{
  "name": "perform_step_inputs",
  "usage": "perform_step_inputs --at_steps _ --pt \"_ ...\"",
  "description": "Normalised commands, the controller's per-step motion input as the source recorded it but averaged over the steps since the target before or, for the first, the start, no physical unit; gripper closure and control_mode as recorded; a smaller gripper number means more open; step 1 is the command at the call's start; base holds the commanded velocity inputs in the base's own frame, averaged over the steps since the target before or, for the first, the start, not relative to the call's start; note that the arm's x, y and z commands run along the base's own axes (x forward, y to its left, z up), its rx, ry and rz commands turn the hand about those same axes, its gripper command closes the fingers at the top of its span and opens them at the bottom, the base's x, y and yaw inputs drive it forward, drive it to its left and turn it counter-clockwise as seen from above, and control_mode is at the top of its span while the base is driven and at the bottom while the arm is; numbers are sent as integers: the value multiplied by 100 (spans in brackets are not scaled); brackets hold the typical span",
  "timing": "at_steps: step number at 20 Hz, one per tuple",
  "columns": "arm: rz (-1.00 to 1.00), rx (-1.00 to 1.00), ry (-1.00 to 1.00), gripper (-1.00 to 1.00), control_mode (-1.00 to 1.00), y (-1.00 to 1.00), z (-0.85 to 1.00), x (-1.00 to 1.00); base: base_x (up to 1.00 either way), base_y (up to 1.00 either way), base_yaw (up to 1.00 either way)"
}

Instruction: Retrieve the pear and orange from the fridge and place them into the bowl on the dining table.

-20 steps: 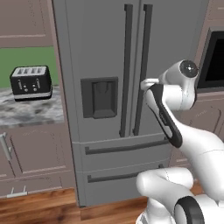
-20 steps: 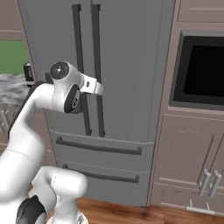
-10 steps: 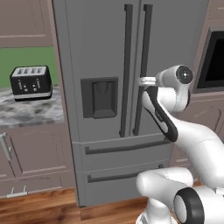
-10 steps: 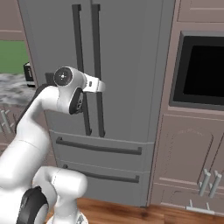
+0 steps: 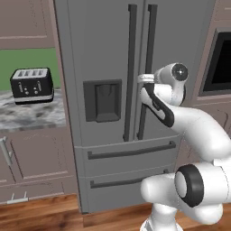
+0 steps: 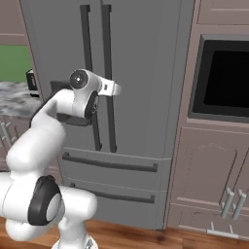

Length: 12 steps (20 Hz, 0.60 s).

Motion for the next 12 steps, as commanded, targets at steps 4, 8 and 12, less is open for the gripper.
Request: perform_step_inputs --at_steps 4,8,12 --pt "0 0 0 -100 -100 -3 0 66 0 0 0" --pt "0 0 0 -100 -100 -11 0 71 0 0 0" --pt "0 0 0 -100 -100 -18 0 73 0 0 0"
